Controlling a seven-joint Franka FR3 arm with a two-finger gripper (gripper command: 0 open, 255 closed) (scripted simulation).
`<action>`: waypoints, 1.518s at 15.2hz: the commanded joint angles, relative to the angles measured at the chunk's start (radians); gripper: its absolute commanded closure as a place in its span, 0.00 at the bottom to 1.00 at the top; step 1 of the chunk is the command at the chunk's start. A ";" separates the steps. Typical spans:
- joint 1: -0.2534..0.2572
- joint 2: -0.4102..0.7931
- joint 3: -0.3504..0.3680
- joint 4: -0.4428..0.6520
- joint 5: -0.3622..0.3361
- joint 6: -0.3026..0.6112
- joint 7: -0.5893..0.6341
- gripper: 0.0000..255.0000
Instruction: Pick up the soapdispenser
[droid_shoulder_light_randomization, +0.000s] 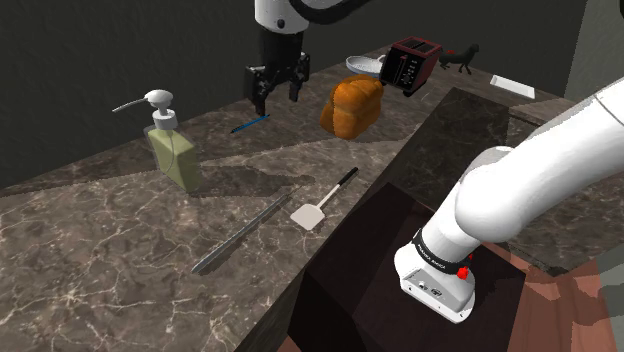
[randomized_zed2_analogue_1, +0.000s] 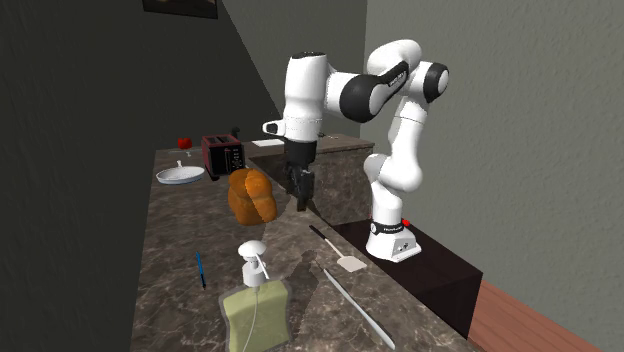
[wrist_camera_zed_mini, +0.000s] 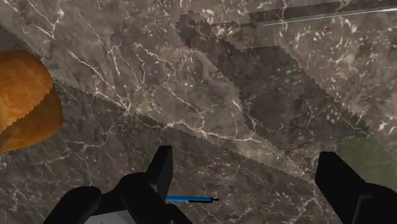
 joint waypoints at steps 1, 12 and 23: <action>0.004 0.069 0.032 0.039 -0.019 0.039 0.039 0.00; 0.075 0.448 0.152 0.329 -0.226 0.127 0.267 0.00; 0.122 0.588 0.150 0.370 -0.325 0.210 0.350 0.00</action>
